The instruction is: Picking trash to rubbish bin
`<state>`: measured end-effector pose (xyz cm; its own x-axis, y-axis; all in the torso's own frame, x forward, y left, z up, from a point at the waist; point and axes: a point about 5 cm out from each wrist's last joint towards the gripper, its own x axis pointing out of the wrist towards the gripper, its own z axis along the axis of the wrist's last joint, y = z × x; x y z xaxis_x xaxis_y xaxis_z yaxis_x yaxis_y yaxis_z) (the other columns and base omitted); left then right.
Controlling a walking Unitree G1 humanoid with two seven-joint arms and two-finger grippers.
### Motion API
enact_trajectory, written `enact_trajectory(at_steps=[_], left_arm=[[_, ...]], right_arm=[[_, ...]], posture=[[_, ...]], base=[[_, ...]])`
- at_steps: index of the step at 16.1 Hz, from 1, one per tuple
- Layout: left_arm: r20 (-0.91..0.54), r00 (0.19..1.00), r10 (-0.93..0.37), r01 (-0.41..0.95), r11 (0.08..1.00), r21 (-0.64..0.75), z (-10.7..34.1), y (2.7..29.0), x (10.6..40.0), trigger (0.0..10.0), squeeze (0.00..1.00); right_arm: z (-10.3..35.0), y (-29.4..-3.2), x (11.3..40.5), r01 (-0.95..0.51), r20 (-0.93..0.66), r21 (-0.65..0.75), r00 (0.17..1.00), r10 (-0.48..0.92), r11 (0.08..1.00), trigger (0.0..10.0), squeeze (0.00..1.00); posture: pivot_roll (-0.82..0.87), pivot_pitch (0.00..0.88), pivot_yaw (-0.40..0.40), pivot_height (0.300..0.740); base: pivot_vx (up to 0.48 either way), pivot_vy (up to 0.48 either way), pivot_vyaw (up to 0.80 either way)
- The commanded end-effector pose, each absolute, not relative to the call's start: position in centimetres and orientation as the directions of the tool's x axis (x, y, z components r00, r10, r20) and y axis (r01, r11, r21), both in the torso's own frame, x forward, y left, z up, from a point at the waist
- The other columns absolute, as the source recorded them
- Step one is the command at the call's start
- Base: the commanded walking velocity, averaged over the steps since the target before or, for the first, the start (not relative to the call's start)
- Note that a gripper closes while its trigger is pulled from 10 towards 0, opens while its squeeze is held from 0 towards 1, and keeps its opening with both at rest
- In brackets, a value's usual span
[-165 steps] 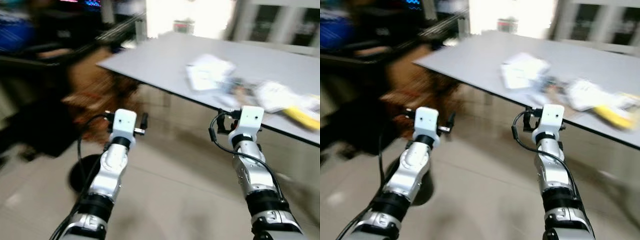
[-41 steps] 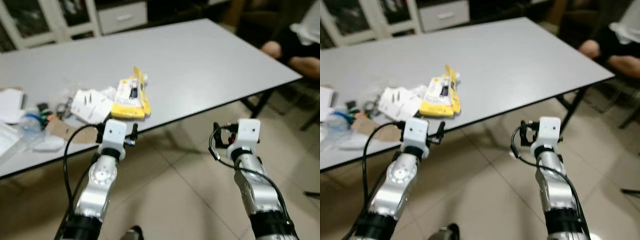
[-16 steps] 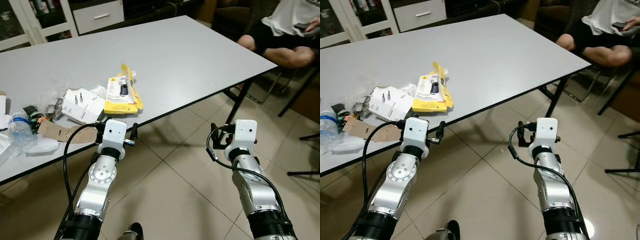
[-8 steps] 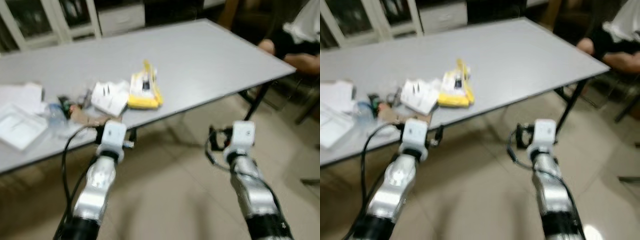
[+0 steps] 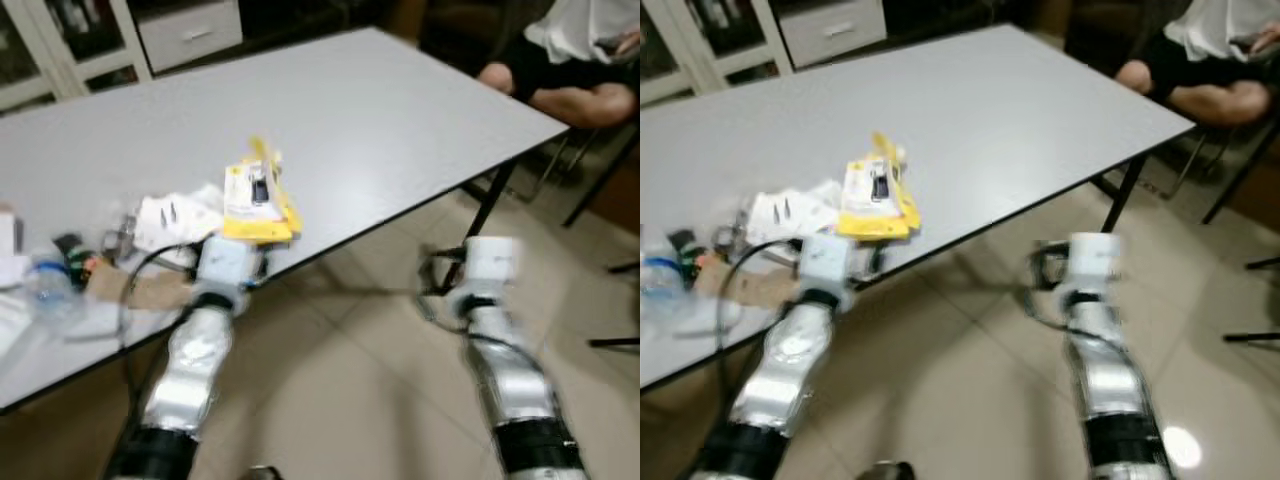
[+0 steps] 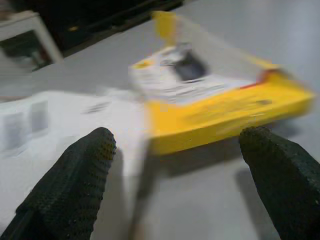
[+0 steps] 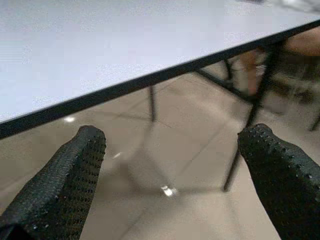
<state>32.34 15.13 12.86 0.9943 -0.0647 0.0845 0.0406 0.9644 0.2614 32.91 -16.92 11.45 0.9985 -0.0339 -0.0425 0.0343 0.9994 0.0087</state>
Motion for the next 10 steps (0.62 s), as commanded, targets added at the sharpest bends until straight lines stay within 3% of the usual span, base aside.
enact_trajectory(at_steps=[1,10], left_arm=[[0.093,0.992,-0.084,0.059,0.967,0.247,12.93,14.45,32.21,10.0,0.0],[0.096,0.991,-0.094,0.07,0.971,0.229,12.9,14.31,32.04,10.0,0.0]], right_arm=[[11.14,-18.06,32.53,0.066,-0.054,0.004,0.996,-0.066,0.998,10.0,0.0],[11.0,-17.85,32.46,0.06,-0.059,0.006,0.996,-0.06,0.998,10.0,0.0]], posture=[[-0.02,0.164,0.022,0.74],[-0.02,0.167,0.022,0.74]], base=[[0.0,0.0,0.0],[0.0,0.0,0.0]])
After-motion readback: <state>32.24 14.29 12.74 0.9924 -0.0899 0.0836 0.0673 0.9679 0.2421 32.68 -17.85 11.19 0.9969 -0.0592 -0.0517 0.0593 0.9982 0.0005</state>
